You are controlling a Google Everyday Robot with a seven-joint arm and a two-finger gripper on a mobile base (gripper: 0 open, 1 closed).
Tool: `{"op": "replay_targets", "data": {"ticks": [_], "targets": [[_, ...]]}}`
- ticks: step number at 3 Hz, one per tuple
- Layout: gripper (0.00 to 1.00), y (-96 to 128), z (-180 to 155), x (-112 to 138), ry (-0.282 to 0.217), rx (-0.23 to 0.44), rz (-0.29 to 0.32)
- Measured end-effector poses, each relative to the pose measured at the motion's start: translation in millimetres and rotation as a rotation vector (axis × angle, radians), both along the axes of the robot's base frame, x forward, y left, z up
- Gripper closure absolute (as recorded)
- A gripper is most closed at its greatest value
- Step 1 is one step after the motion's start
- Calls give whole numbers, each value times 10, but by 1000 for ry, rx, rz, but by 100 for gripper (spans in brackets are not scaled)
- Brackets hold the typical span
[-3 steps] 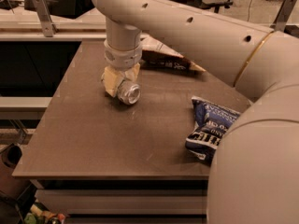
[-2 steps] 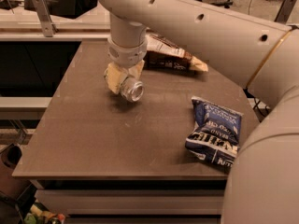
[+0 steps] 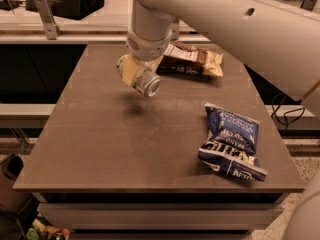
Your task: Place 7up can upright
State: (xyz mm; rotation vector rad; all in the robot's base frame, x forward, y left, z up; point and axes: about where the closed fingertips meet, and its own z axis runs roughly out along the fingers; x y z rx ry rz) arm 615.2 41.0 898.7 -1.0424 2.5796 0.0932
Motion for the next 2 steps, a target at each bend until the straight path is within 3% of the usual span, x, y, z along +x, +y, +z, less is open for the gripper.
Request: {"op": "replay_targets", "data": {"ticks": [2], "targets": [[100,-30,257,176,-137,164,41]]}}
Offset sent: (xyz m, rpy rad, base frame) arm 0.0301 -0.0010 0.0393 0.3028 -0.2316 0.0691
